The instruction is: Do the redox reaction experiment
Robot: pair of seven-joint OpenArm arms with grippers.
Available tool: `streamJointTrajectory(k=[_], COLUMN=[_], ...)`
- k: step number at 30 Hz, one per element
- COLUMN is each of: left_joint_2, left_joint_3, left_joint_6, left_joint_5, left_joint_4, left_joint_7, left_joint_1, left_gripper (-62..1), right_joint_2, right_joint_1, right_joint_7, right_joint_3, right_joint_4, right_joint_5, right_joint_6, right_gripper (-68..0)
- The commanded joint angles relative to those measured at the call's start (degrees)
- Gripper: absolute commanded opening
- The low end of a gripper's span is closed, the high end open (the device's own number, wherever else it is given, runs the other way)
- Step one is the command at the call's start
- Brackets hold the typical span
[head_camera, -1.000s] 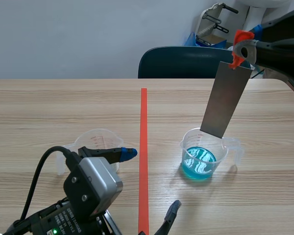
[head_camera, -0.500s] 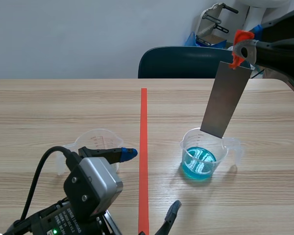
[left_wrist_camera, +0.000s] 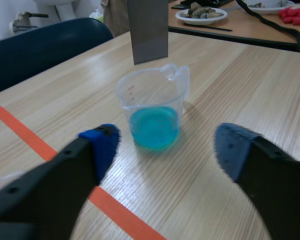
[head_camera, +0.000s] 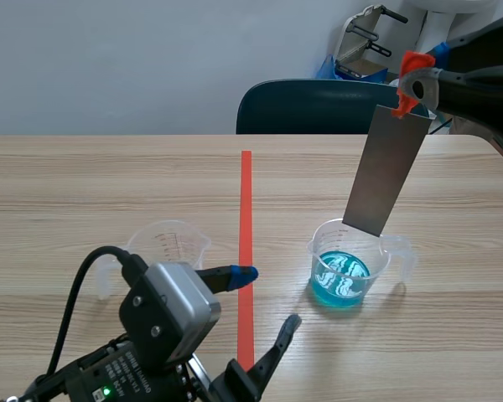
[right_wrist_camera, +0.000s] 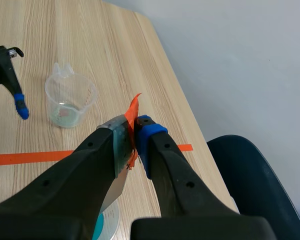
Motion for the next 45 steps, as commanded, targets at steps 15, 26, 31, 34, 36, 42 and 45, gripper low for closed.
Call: streamJointTrajectory(k=[15,26,31,34,36,42,45], left_joint_2=[13.2,20.7,22.4,23.2,23.6,23.7,23.7], left_joint_3=[0.0,0.0,-0.1,-0.1,-0.1,-0.1,-0.1], left_joint_6=[-3.0,-3.1,-3.1,-2.8,-2.4,-2.4,-2.5], left_joint_5=[-0.4,-0.3,-0.4,-0.3,-0.3,-0.3,-0.3], left_joint_4=[-13.1,-23.3,-24.8,-25.2,-25.3,-25.4,-26.1], left_joint_7=[4.4,1.9,1.9,1.9,1.9,1.9,1.9], left_joint_1=[-13.1,-19.1,-20.0,-20.3,-20.3,-20.7,-21.0], left_gripper=[-59.1,-59.1,-59.1,-59.1,-59.1,-59.1,-59.1], right_joint_2=[0.6,0.6,0.6,0.6,0.6,0.6,0.6], right_joint_1=[0.7,0.7,0.7,0.7,0.7,0.7,0.7], right_joint_7=[1.1,1.1,1.1,1.1,1.1,1.1,1.1], right_joint_3=[0.7,0.7,0.7,0.7,0.7,0.7,0.7], right_joint_4=[0.3,0.3,0.3,0.3,0.3,0.3,0.3], right_joint_5=[0.8,0.8,0.8,0.8,0.8,0.8,0.8], right_joint_6=[0.4,0.4,0.4,0.4,0.4,0.4,0.4], right_gripper=[-66.7,-66.7,-66.7,-66.7,-66.7,-66.7,-66.7])
